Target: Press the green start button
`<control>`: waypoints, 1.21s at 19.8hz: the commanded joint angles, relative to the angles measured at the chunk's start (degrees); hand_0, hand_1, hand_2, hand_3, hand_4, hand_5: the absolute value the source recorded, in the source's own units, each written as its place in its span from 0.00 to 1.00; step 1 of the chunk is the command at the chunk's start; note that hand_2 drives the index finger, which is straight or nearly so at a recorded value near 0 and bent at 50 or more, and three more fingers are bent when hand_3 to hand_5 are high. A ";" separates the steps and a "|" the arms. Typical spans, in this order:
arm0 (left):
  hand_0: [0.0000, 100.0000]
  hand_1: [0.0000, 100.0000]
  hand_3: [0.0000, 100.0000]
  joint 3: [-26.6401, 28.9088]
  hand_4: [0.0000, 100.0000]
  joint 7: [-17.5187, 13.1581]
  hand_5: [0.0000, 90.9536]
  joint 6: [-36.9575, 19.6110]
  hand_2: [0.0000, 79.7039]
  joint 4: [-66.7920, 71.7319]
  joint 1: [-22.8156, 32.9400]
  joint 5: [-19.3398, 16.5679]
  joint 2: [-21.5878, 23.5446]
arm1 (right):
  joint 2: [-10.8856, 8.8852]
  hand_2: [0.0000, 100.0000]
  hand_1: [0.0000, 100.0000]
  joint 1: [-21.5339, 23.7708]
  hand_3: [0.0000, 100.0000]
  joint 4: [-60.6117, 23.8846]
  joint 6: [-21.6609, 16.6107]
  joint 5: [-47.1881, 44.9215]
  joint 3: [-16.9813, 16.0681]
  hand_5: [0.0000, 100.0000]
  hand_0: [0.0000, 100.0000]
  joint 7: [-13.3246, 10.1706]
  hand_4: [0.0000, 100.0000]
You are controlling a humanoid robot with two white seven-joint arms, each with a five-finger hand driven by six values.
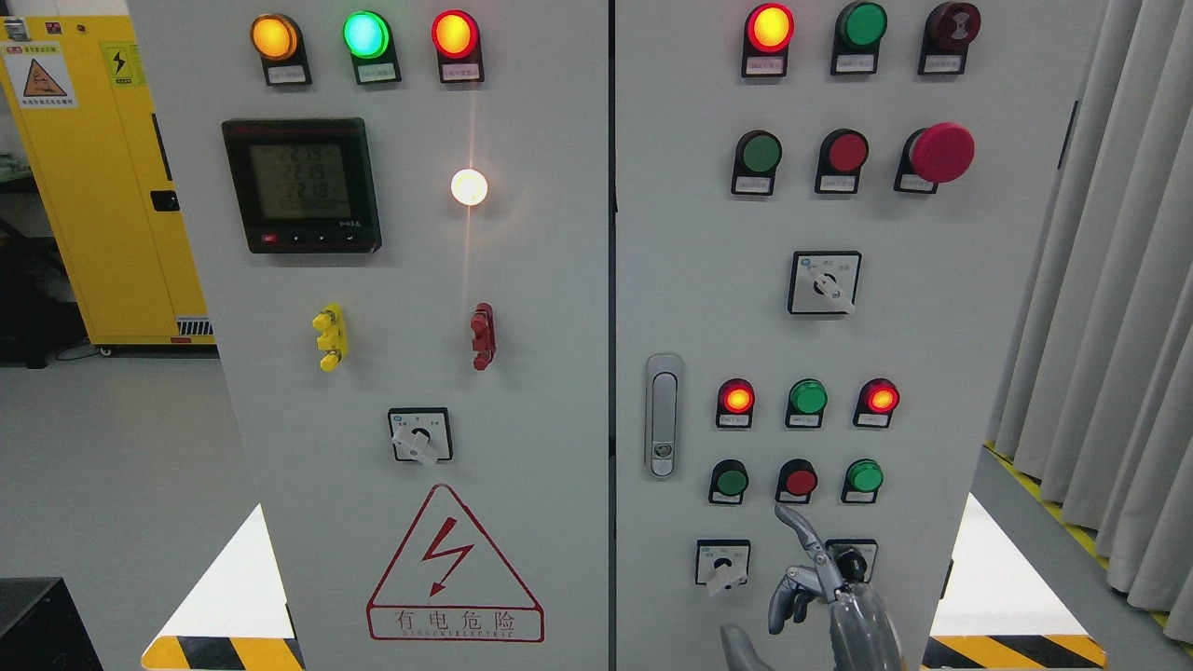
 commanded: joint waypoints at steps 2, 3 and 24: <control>0.12 0.56 0.00 0.00 0.00 0.02 0.00 -0.04 0.00 0.00 -0.01 0.00 0.00 | -0.69 0.00 0.53 4.15 0.09 -5.33 0.08 -15.76 3.26 0.14 0.31 3.64 0.17; 0.12 0.56 0.00 0.00 0.00 0.02 0.00 -0.04 0.00 0.00 -0.01 0.00 0.00 | -0.69 0.00 0.51 4.24 0.06 -5.42 -0.01 -15.76 3.35 0.12 0.31 3.73 0.13; 0.12 0.56 0.00 0.00 0.00 0.02 0.00 -0.04 0.00 0.00 -0.01 0.00 0.00 | -0.87 0.00 0.50 4.33 0.06 -6.21 0.26 -15.76 4.75 0.10 0.31 5.23 0.14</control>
